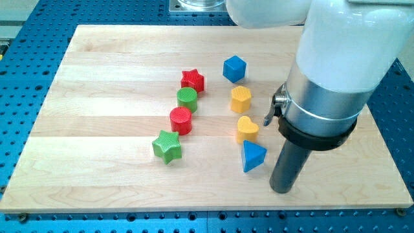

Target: Move the arm to the right of the green circle

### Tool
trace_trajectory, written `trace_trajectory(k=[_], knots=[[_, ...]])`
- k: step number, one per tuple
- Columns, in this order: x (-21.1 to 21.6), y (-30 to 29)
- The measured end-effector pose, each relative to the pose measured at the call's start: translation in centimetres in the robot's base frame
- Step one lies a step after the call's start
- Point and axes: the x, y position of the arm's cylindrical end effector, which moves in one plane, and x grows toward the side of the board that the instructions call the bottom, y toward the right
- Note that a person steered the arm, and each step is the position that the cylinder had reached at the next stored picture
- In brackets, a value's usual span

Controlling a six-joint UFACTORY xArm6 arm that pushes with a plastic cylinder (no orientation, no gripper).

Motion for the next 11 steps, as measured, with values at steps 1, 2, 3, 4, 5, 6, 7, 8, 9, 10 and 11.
trace_trajectory(k=[1, 2, 3, 4, 5, 6, 7, 8, 9, 10, 11], knots=[[0.0, 0.0], [0.5, -0.5], [1.6, 0.0], [0.1, -8.3], [-0.5, -11.0], [-4.9, -8.2], [-10.1, -8.9], [-15.1, -9.7], [-16.0, -10.4], [-16.0, -11.0], [-16.3, -9.9]])
